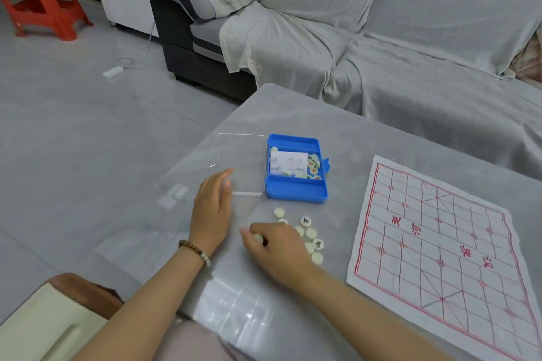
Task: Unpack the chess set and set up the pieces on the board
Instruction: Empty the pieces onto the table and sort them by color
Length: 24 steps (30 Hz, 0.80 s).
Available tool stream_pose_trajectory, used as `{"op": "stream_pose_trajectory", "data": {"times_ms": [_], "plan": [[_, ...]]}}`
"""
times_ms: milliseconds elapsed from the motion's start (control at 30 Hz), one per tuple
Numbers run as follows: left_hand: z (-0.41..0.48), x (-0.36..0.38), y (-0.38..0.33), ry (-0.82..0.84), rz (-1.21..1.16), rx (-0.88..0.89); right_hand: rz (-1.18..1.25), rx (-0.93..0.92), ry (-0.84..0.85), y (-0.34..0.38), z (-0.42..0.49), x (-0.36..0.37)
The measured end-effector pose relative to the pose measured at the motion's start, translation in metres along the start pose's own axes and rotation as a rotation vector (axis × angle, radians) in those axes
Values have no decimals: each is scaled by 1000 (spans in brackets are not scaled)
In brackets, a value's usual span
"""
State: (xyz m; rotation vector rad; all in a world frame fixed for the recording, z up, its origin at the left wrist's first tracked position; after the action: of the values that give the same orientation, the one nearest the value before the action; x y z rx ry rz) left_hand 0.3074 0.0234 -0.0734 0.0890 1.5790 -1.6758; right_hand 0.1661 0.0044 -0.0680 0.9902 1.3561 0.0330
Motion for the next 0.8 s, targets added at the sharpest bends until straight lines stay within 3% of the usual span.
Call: {"op": "stream_pose_trajectory", "data": {"times_ms": [133, 267, 467, 633, 800], "plan": [[-30, -19, 17, 23, 27, -83, -244, -144, -20, 27, 5, 35], [-47, -16, 10, 128, 64, -49, -358, -169, -134, 23, 17, 25], [-67, 8, -2, 342, 164, 87, -36, -98, -170, -3, 4, -10], [-92, 47, -26, 680, 535, 379, 96, 61, -286, -42, -26, -34], [-77, 50, -23, 657, 656, 289, 52, 81, -291, -52, -45, -40]]}}
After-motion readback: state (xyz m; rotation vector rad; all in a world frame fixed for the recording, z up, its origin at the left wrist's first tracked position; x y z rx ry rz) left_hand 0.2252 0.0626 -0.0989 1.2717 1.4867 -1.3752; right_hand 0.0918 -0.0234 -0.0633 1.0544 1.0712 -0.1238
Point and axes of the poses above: each hand's wrist, its own z-axis towards the middle knuckle, its own x-axis out of the palm, y = z × x, the point moved 8 cm from there along z, towards the middle knuckle, and after that the axes turned 11 degrees about y, right-handed, at the moved point
